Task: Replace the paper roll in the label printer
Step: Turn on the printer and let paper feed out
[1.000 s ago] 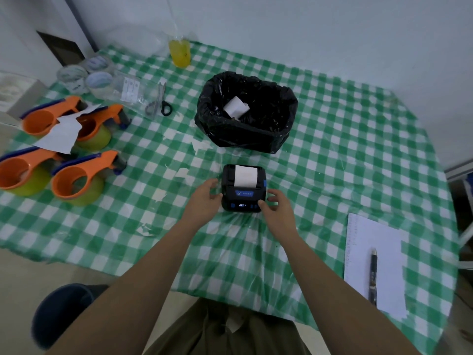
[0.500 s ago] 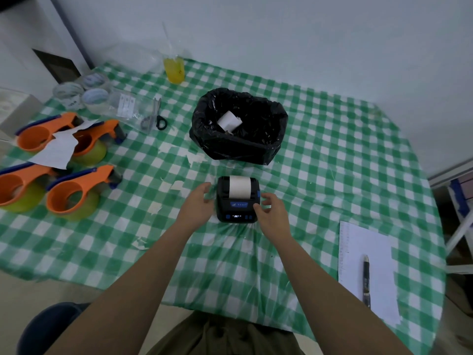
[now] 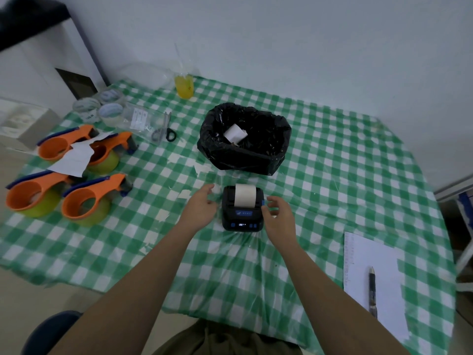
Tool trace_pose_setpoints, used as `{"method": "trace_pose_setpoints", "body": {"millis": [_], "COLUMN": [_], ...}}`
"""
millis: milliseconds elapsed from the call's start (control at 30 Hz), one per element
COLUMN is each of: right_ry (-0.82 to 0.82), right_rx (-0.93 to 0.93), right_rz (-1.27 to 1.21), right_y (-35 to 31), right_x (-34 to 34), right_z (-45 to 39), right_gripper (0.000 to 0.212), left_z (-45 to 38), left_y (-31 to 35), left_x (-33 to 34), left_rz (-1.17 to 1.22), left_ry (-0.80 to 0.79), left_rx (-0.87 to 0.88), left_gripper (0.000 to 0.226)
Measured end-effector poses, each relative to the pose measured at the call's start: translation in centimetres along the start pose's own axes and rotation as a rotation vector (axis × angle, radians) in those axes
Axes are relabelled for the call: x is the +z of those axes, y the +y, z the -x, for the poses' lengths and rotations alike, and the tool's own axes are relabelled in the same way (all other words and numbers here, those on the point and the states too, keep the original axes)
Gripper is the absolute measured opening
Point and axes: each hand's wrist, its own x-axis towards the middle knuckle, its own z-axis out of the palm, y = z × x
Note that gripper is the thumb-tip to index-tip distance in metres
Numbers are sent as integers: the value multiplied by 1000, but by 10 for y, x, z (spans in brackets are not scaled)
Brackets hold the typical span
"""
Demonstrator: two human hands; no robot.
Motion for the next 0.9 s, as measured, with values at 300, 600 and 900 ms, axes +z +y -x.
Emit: {"method": "trace_pose_setpoints", "body": {"millis": [300,600,900], "right_ry": [4,6,-13], "right_rx": [-6,-6,13], "right_rz": [-17,-38,-38], "right_y": [-3,-1,2], "right_x": [-3,-5,-5], "right_z": [-1,-4,-5], "right_gripper": [23,22,23], "left_z": [5,4,3], "left_y": [4,-1,-1], "left_x": [0,5,6], "left_rz": [6,16,27], "left_ry": [16,25,34], "left_rx": [30,37,35], "left_gripper": [50,47,46]}}
